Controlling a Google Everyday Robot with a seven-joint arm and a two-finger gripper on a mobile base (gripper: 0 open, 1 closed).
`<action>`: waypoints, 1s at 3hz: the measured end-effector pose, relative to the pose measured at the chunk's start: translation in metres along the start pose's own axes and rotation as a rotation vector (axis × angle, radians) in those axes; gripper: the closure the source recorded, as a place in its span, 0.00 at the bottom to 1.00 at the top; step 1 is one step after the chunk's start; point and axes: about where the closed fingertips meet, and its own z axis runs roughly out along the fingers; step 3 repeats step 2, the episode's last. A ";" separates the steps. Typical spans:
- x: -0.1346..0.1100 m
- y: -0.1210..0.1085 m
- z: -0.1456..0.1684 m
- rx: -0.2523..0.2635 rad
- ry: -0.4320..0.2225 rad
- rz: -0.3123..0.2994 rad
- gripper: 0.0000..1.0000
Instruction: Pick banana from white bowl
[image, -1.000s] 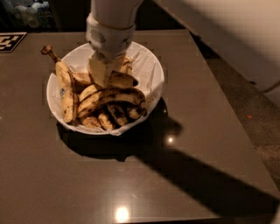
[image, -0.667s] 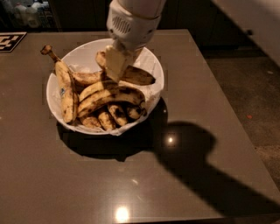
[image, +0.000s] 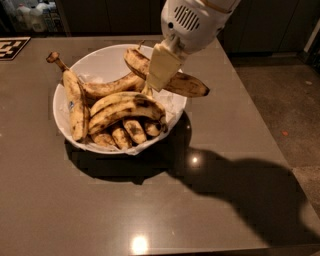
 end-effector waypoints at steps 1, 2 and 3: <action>0.030 0.017 -0.026 0.013 -0.028 -0.040 1.00; 0.052 0.029 -0.043 0.028 -0.058 -0.068 1.00; 0.052 0.029 -0.043 0.028 -0.058 -0.068 1.00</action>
Offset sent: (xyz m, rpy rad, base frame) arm -0.0833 -0.0756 0.0197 0.0421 -0.0977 0.0659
